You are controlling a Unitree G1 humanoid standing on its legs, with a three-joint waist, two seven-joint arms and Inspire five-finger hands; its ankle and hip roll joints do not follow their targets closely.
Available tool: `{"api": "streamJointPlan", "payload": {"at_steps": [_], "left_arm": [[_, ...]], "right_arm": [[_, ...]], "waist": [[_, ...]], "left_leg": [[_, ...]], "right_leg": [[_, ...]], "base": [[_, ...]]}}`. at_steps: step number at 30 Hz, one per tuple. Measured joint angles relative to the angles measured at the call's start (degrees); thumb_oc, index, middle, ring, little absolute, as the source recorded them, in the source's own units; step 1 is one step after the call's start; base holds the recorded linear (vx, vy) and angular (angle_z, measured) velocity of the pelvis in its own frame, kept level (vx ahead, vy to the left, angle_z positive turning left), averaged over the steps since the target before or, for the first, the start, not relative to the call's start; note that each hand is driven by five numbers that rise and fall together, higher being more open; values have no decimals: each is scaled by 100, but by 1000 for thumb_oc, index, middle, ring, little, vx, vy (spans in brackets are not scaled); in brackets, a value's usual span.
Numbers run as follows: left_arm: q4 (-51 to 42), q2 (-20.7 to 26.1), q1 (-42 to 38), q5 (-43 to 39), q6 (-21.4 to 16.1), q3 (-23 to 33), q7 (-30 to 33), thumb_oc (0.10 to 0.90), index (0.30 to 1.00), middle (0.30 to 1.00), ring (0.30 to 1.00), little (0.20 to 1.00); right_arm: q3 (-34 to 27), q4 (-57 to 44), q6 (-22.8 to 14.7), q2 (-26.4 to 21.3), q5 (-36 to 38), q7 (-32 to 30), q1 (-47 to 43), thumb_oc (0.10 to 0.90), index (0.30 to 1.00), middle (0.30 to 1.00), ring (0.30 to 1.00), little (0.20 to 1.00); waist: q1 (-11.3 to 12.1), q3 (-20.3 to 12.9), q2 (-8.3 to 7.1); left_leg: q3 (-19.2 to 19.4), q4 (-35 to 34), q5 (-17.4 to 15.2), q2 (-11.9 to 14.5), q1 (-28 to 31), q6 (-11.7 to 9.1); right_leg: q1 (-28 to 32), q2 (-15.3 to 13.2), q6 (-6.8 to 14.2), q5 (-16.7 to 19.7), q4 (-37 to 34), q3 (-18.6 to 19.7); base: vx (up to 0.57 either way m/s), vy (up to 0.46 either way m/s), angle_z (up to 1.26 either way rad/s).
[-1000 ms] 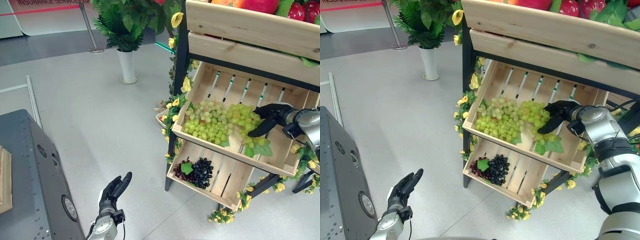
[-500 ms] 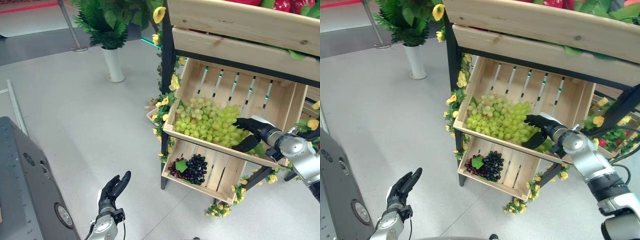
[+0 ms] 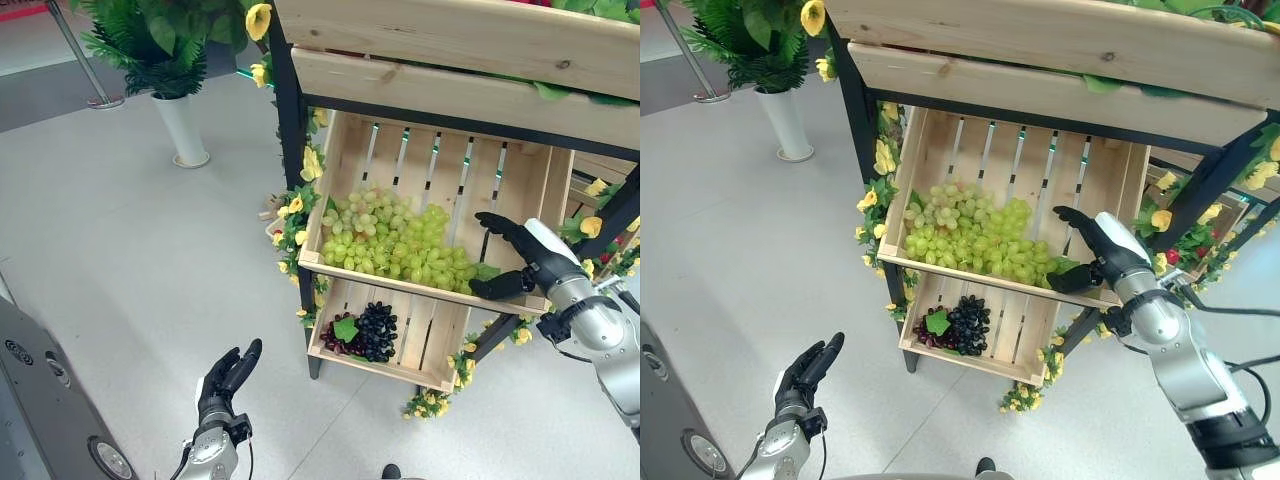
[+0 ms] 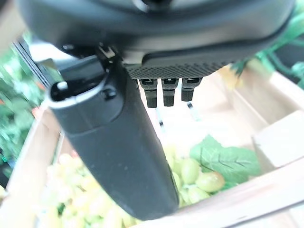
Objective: Pick up the fruits from the basket on one side to the basket on the other side
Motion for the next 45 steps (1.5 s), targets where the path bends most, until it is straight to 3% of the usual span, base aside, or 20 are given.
{"api": "streamJointPlan", "payload": {"at_steps": [9, 12, 15, 18, 22, 26, 31, 36, 41, 45], "left_arm": [[-52, -72, 25, 113, 4, 1, -2, 800, 900, 900, 900, 900], [-52, -158, 36, 108, 4, 3, 4, 800, 900, 900, 900, 900], [-46, -244, 75, 108, 4, -4, 5, 800, 900, 900, 900, 900], [-25, -358, 122, 230, 4, -29, 53, 800, 900, 900, 900, 900], [-16, -467, 267, 400, 7, -149, 71, 800, 900, 900, 900, 900], [222, -466, 307, 452, 51, -255, 169, 800, 900, 900, 900, 900], [480, -463, 312, 573, 108, -317, 303, 800, 900, 900, 900, 900], [804, -457, 320, 573, 128, -322, 351, 800, 900, 900, 900, 900], [991, -457, 301, 559, 125, -341, 341, 800, 900, 900, 900, 900], [1189, -456, 271, 558, 132, -359, 331, 800, 900, 900, 900, 900]], "right_arm": [[-268, -289, -631, 331, -2, -281, 346, 800, 900, 900, 900, 900], [-268, -341, -1017, 526, 21, -398, 358, 800, 900, 900, 900, 900], [-260, -388, -1572, 844, 513, -414, 359, 800, 900, 900, 900, 900], [159, -450, -2018, 1513, 1300, -362, 329, 800, 900, 900, 900, 900], [1077, -460, -2369, 1974, 2054, 438, 405, 800, 900, 900, 900, 900], [1542, -448, -2368, 2344, 2984, 1236, 426, 800, 900, 900, 900, 900], [1831, -383, -2277, 2597, 3675, 1645, 439, 800, 900, 900, 900, 900], [2289, -56, -1756, 2727, 4369, 2238, 450, 800, 900, 900, 900, 900], [2896, 536, -1012, 2756, 4415, 2672, 454, 800, 900, 900, 900, 900], [3311, 1040, -760, 2697, 3854, 2725, 455, 800, 900, 900, 900, 900]], "waist": [[-69, 50, 112], [-52, 45, 143], [-51, 45, 143], [-28, 36, 149], [71, 17, 186], [184, -17, 230], [294, -52, 230], [330, -131, 198], [416, -194, 166], [466, -201, 155]], "left_leg": [[74, -1, -29, 1, 38, 21], [74, -1, -28, 0, 37, 19], [74, 0, -16, 0, 39, 0], [70, -1, -14, 4, 43, -3], [24, -1, -7, 1, 40, -9], [-55, -1, -5, -1, 42, -10], [-98, 0, 3, -1, 33, -16], [-133, 0, 14, -1, 0, -13], [-208, 0, 30, -2, -38, -8], [-282, 0, 52, 1, -71, -9]], "right_leg": [[-18, 11, 6, 4, -19, 96], [-19, 11, 7, 4, -18, 100], [-19, 12, 6, 6, -18, 90], [-12, 15, 5, 5, -10, 80], [17, 1, 2, 2, -18, 12], [68, -10, 1, -2, -19, -54], [82, -15, 0, -3, -18, -100], [79, -31, -2, -9, -17, -184], [88, -42, -2, -12, -19, -256], [119, -48, -8, -20, -20, -366]], "base": [[13, 1, -5], [0, 0, 0], [0, 0, 0], [0, 0, 0], [3, -7, 5], [-6, -4, 9], [-12, -5, 4], [-22, -20, 4], [-13, -44, 8], [-8, -44, 12]]}}
